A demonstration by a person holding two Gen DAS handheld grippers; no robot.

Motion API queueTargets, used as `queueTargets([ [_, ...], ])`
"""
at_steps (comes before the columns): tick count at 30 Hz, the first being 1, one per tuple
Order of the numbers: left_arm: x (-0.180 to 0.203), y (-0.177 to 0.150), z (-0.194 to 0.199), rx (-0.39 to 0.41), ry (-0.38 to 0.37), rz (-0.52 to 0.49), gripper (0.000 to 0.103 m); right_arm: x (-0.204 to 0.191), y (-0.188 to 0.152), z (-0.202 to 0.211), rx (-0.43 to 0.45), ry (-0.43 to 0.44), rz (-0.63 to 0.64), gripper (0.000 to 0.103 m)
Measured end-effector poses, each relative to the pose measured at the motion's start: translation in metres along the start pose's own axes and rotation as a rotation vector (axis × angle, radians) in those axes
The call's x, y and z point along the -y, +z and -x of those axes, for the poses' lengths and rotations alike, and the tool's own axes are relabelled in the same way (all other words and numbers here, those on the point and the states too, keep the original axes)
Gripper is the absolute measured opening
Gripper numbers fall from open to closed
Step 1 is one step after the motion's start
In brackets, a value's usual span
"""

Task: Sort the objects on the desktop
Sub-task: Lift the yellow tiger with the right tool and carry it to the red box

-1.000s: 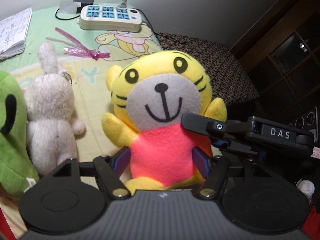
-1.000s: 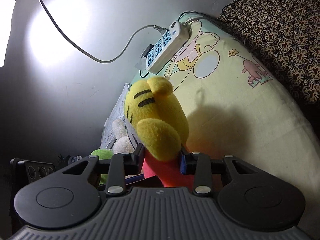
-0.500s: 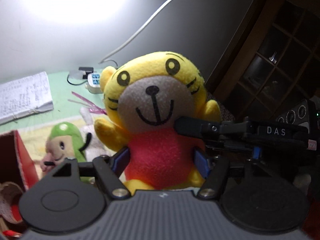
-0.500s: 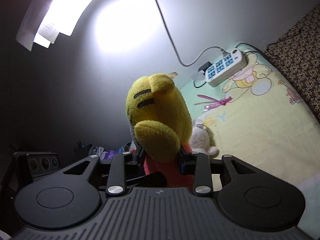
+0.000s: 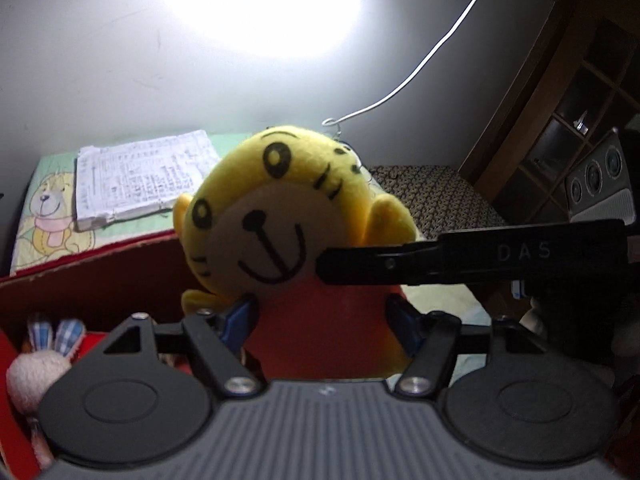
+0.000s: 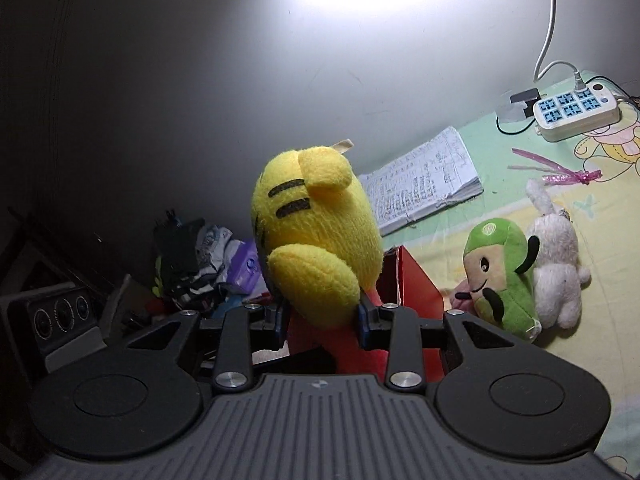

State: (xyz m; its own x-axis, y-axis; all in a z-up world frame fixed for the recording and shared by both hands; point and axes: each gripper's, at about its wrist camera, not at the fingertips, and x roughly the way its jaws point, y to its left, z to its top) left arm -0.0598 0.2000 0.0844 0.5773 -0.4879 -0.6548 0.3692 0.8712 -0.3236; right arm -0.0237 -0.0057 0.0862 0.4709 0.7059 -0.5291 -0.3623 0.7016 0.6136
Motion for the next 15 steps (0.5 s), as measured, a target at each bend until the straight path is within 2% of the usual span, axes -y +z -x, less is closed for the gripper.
queueTargets([
  [4, -0.023, -0.009, -0.006, -0.012, -0.037, 0.03, 0.069, -0.015, -0.007, -0.034, -0.109, -0.123, 0.013, 0.035],
  [9, -0.052, 0.001, -0.01, -0.009, -0.112, 0.111, 0.07, -0.032, -0.008, -0.049, -0.096, -0.211, 0.064, 0.033],
  [11, -0.058, 0.004, -0.014, -0.012, -0.113, 0.105, 0.071, -0.04, -0.008, -0.052, -0.074, -0.243, 0.089, 0.033],
  [15, -0.065, 0.005, -0.026, -0.02, -0.098, 0.088, 0.08, -0.048, -0.008, -0.066, -0.059, -0.32, 0.131, 0.032],
])
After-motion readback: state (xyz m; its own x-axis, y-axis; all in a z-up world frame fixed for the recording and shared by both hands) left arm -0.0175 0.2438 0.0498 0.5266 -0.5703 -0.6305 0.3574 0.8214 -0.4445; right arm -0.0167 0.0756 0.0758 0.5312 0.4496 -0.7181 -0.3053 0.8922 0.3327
